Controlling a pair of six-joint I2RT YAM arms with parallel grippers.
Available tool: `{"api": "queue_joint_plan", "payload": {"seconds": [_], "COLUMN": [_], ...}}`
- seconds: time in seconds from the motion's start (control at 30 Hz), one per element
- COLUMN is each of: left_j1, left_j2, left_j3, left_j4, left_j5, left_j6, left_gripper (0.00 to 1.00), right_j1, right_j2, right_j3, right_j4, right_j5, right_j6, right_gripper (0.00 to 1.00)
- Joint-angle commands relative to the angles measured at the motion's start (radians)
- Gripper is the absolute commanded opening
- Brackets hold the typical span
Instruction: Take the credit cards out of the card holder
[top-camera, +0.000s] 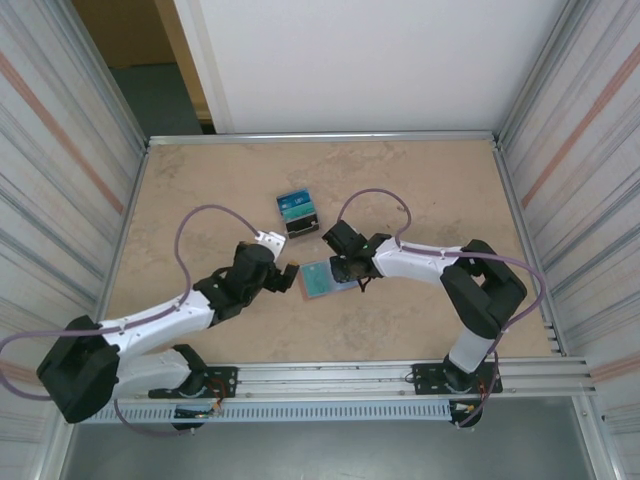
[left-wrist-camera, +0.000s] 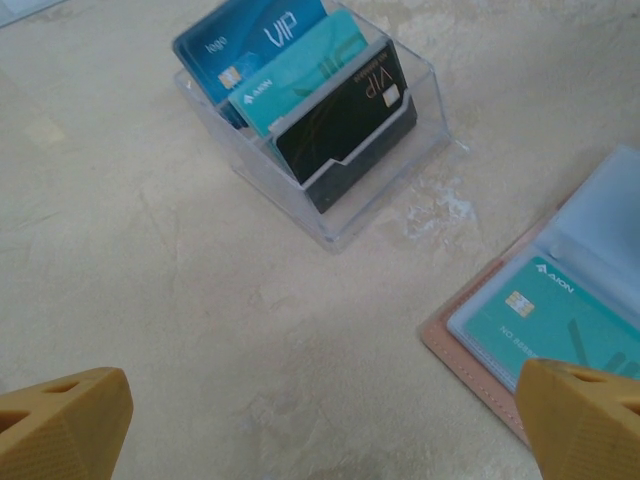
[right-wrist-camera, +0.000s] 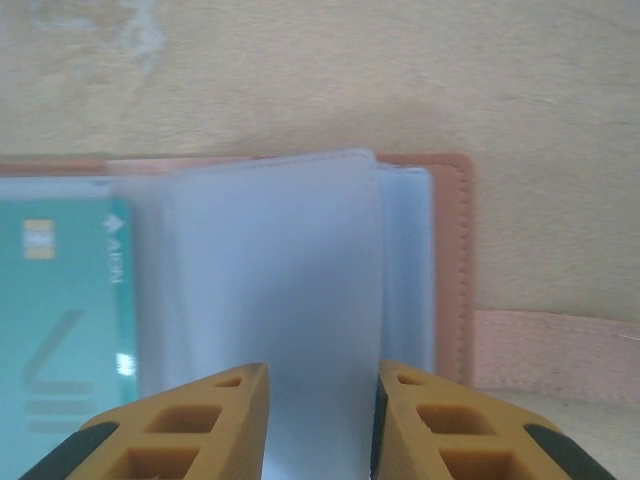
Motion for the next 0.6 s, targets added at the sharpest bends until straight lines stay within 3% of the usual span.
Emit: {"api": "queue_joint_plan", "payload": {"seconds": [0.0, 0.33, 0.57], "left_j1": [-0.013, -0.022, -0.030], "left_j2": [0.051, 0.222, 0.302], "left_j3": [0.043, 0.074, 0.091], "left_j4": [0.039, 0.120, 0.132], "left_j5": [-0.035, 0.003, 0.008], "left_j6": [0.009, -0.010, -0.025], "left_gripper": [0.99, 0.99, 0.99], "right_j1": [-0.017, -0.050, -0.053], "right_j2": [-0.050, -0.133, -0.192], "right_j3": [-0.024, -0.058, -0.069], "right_j4": [-0.017, -0.025, 0.006], "right_j5": [0.006, 0.018, -0.082], "right_j6": [0.036, 0.049, 0.043], "right_gripper": [0.31, 0.30, 0.32]}}
